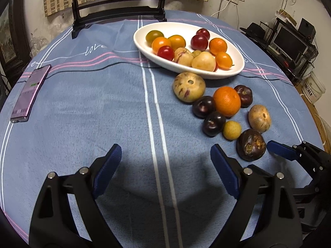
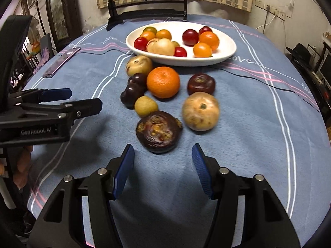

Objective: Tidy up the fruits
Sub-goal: 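Grasp a dark brown mangosteen with the right tool while the left tool grasps a dark purple plum, then lift both held fruits and carry them toward the plate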

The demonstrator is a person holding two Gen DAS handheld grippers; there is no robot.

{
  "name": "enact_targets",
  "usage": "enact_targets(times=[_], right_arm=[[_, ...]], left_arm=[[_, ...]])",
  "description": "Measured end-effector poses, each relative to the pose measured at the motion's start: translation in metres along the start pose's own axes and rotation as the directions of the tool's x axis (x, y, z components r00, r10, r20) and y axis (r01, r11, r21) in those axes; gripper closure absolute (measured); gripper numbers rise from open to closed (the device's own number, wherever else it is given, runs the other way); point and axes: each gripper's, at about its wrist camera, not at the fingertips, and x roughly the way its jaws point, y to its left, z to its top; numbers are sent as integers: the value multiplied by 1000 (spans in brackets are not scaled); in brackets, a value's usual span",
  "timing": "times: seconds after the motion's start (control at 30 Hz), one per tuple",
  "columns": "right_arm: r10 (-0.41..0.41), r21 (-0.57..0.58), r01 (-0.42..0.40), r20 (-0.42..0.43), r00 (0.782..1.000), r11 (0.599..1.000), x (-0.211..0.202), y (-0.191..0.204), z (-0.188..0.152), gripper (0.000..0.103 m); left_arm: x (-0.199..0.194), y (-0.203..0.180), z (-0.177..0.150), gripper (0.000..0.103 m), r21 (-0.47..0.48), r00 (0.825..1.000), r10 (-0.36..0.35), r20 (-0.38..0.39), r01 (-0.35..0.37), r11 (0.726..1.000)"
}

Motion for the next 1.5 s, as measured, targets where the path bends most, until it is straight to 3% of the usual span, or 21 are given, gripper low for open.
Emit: enact_targets(times=[0.13,0.2,0.3,0.53,0.9,1.03,1.3,1.5], right_arm=[[-50,-27,50,12,999,998,6,9,7,44],[-56,-38,56,12,998,998,9,14,10,54],[-63,-39,63,16,998,997,11,14,13,56],[19,26,-20,32,999,999,1,-7,5,56],[53,101,-59,56,997,993,-14,-40,-12,56],[67,115,-73,60,996,991,-16,-46,-15,56],[75,111,-81,63,995,991,-17,-47,-15,56],[70,104,-78,74,995,992,-22,-45,-14,56]], left_arm=[[4,4,0,14,-5,1000,-2,-12,2,1000],[5,4,-1,14,-3,1000,-2,-16,2,1000],[8,3,-1,14,-4,1000,-6,-25,6,1000],[13,-13,-1,14,41,1000,-8,-27,9,999],[31,-48,9,22,151,999,16,-37,-11,988],[35,-55,14,32,180,999,25,-26,-20,984],[34,-60,18,75,184,999,-36,-29,41,982],[23,-56,15,76,170,999,-45,-30,49,984]])
